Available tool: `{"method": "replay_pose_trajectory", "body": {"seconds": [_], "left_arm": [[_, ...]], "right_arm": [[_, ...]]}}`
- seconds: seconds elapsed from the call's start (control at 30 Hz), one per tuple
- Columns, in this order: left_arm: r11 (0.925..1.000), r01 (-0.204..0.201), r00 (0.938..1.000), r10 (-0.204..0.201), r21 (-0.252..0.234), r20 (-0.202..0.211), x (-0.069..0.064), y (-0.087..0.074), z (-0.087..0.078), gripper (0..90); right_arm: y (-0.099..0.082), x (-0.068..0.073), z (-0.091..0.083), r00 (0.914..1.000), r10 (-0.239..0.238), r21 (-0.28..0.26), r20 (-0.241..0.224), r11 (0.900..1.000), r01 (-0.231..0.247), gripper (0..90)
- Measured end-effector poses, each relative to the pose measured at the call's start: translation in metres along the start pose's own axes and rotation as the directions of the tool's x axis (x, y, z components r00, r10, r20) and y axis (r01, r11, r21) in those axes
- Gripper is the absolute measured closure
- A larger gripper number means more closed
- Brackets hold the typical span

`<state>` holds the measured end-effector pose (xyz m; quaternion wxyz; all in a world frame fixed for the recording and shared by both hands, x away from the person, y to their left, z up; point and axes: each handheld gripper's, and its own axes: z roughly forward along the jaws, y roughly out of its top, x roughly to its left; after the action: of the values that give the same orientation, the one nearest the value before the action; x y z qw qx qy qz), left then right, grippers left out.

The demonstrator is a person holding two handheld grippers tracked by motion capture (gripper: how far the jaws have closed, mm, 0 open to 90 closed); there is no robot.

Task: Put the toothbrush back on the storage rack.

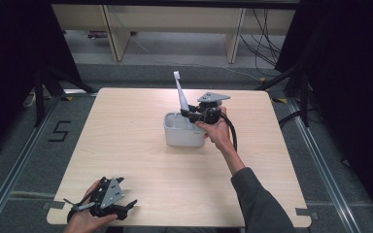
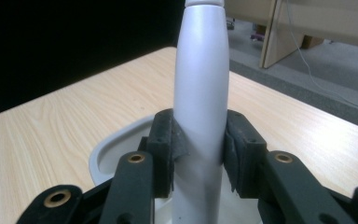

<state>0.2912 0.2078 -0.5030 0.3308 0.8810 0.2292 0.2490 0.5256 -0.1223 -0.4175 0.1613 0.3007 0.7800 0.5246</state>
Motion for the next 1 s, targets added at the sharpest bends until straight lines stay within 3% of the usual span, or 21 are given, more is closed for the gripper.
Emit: {"method": "replay_pose_trajectory", "body": {"seconds": [0.13, 0.17, 0.27, 0.33, 0.4, 0.43, 0.6, 0.63, 0.67, 0.7, 1.0], "left_arm": [[1.0000, 0.008, 1.0000, -0.008, -0.002, 0.001, -0.0005, -0.0002, 0.0002, 15.2], [1.0000, 0.007, 1.0000, -0.007, -0.002, 0.001, -0.0005, -0.0002, 0.0002, 15.2], [1.0000, 0.000, 0.9999, 0.000, -0.008, -0.011, -0.0004, -0.0001, 0.0006, 15.2], [1.0000, -0.002, 0.9999, 0.002, -0.008, -0.011, -0.0004, -0.0001, 0.0005, 15.2], [0.9999, -0.009, 0.9999, 0.009, 0.010, 0.007, 0.0008, 0.0002, -0.0007, 15.2], [0.9999, -0.011, 0.9997, 0.011, 0.005, -0.021, 0.0007, -0.0001, 0.0002, 15.2], [1.0000, 0.006, 1.0000, -0.006, -0.003, -0.002, -0.0013, -0.0005, 0.0012, 15.2], [1.0000, 0.001, 1.0000, -0.001, -0.001, -0.001, -0.0010, -0.0004, 0.0010, 15.2], [1.0000, -0.002, 0.9999, 0.002, -0.003, -0.012, -0.0007, -0.0003, 0.0010, 15.2], [1.0000, 0.005, 1.0000, -0.005, -0.002, 0.000, -0.0015, -0.0004, 0.0013, 15.2], [1.0000, -0.001, 1.0000, 0.001, -0.002, -0.005, -0.0010, -0.0003, 0.0012, 15.2]], "right_arm": [[-0.0016, 0.0020, -0.0001, 0.9995, 0.031, 0.014, -0.009, 0.9994, -0.030, 66.6], [-0.0014, 0.0007, -0.0001, 0.9999, 0.010, 0.016, -0.007, 0.9998, -0.010, 66.6], [-0.0026, 0.0023, 0.0011, 0.9990, 0.040, 0.038, -0.023, 0.9985, -0.039, 66.6], [-0.0033, 0.0006, 0.0017, 0.9998, 0.001, 0.043, -0.020, 0.9991, 0.000, 66.6], [-0.0047, 0.0016, 0.0031, 0.9995, 0.006, 0.055, -0.032, 0.9985, -0.005, 66.5], [-0.0051, 0.0021, 0.0028, 0.9998, 0.003, 0.068, -0.021, 0.9977, -0.001, 66.5], [-0.0066, 0.0046, 0.0042, 0.9999, 0.007, 0.102, -0.014, 0.9948, -0.005, 66.5], [-0.0066, 0.0030, 0.0060, 0.9995, -0.025, 0.092, -0.022, 0.9954, 0.027, 66.5], [-0.0066, 0.0057, 0.0049, 0.9999, 0.009, 0.111, -0.010, 0.9938, -0.008, 66.5], [-0.0061, 0.0052, 0.0046, 0.9999, -0.014, 0.119, -0.005, 0.9928, 0.015, 66.5], [-0.0061, 0.0052, 0.0051, 0.9996, -0.027, 0.155, 0.003, 0.9875, 0.026, 66.4]]}}
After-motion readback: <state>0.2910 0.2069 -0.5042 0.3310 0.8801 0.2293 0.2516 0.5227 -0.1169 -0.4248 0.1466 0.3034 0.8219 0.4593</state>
